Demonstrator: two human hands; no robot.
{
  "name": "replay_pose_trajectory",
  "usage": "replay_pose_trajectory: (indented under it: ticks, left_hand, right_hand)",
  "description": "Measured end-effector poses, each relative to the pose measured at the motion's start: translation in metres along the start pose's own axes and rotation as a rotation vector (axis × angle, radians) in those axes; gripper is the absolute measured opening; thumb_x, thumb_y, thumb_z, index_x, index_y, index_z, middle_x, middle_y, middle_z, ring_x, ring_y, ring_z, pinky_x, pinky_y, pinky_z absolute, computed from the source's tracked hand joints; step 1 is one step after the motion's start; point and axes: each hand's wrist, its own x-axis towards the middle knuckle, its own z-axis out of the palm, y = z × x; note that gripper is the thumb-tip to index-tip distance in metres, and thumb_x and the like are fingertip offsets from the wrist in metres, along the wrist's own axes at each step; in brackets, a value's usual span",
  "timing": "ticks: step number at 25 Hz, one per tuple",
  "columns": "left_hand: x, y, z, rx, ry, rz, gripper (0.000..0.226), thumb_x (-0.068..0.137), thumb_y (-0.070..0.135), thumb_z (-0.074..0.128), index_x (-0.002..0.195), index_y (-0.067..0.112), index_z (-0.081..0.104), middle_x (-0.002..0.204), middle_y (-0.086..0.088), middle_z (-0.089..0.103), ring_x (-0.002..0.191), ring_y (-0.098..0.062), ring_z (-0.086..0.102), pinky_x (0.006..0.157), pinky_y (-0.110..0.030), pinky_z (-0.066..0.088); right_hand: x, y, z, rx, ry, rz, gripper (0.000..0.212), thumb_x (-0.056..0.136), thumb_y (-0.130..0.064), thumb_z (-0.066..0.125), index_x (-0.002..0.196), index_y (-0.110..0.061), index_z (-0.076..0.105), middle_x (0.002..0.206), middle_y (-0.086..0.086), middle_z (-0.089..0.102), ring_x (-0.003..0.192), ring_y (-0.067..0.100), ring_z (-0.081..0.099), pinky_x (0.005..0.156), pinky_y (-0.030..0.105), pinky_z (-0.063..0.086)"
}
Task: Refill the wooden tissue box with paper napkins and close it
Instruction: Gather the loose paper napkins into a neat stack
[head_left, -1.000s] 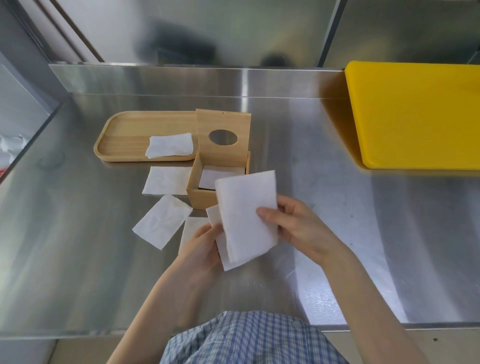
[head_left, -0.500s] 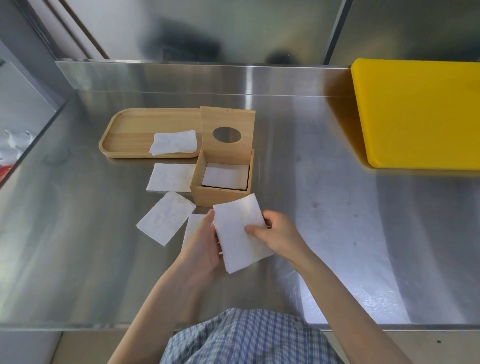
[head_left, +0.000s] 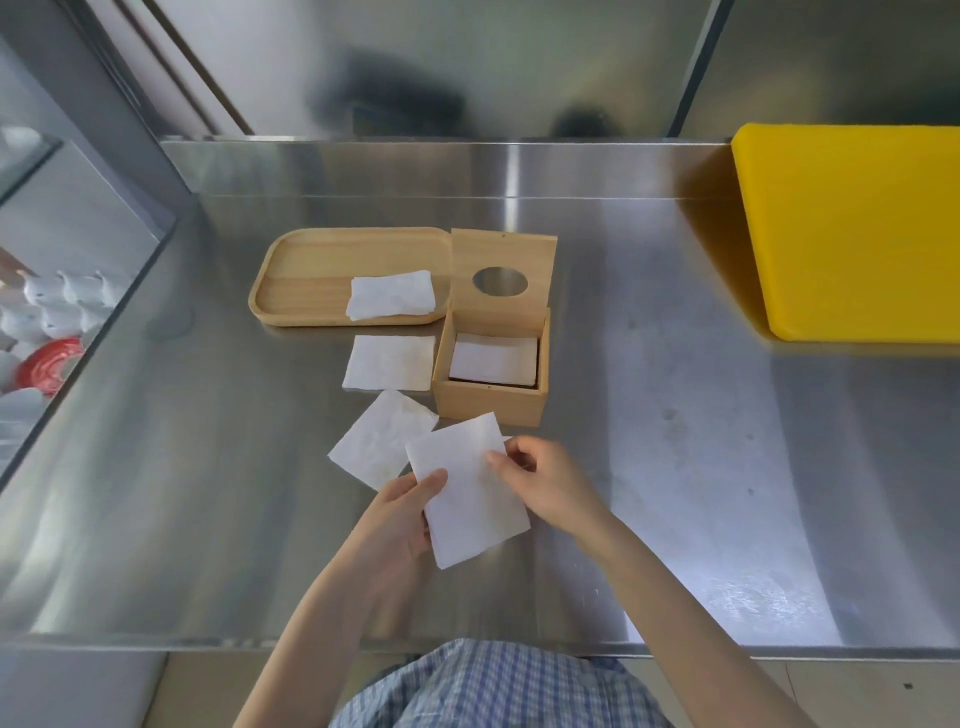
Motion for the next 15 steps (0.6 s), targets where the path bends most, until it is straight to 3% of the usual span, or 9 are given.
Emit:
replay_pose_trajectory:
  ticks: [3,7,10,15]
  left_hand:
    - [-0.003,0.004,-0.020,-0.052,0.014,0.012,0.024,0.098,0.016,0.041,0.099,0.007,0.064,0.101,-0.009,0.071,0.082,-0.019,0.070,0.071,-0.033,0.058]
    - [-0.002,0.010,-0.045,-0.088,0.021,0.011,0.023,0.098,0.015,0.042,0.099,0.006,0.063,0.094,-0.007,0.074,0.073,-0.017,0.074,0.059,-0.030,0.061]
    - [0.002,0.014,-0.060,-0.073,0.019,0.001,0.024,0.098,0.015,0.041,0.098,0.005,0.063,0.086,-0.005,0.077,0.070,-0.017,0.075,0.059,-0.031,0.060]
    - [0.012,0.024,-0.077,-0.072,0.007,-0.019,0.031,0.099,0.015,0.039,0.122,0.000,0.053,0.105,-0.013,0.068,0.080,-0.023,0.070,0.059,-0.031,0.059]
  right_hand:
    - [0.012,0.004,0.009,-0.213,0.144,-0.041,0.023,0.093,-0.021,0.053,0.113,-0.012,0.061,0.107,-0.001,0.064,0.100,0.016,0.059,0.081,0.026,0.046]
    - [0.033,0.006,0.028,-0.653,0.089,-0.177,0.041,0.096,-0.019,0.045,0.137,-0.014,0.042,0.140,0.002,0.045,0.126,0.024,0.047,0.102,0.034,0.039]
    - [0.047,0.002,0.043,-0.760,0.119,-0.160,0.044,0.096,-0.025,0.045,0.139,-0.017,0.039,0.139,0.002,0.045,0.129,0.023,0.043,0.108,0.035,0.030]
    - [0.055,-0.002,0.052,-0.864,0.126,-0.044,0.041,0.092,-0.025,0.053,0.130,-0.014,0.045,0.131,0.008,0.045,0.125,0.027,0.041,0.106,0.036,0.032]
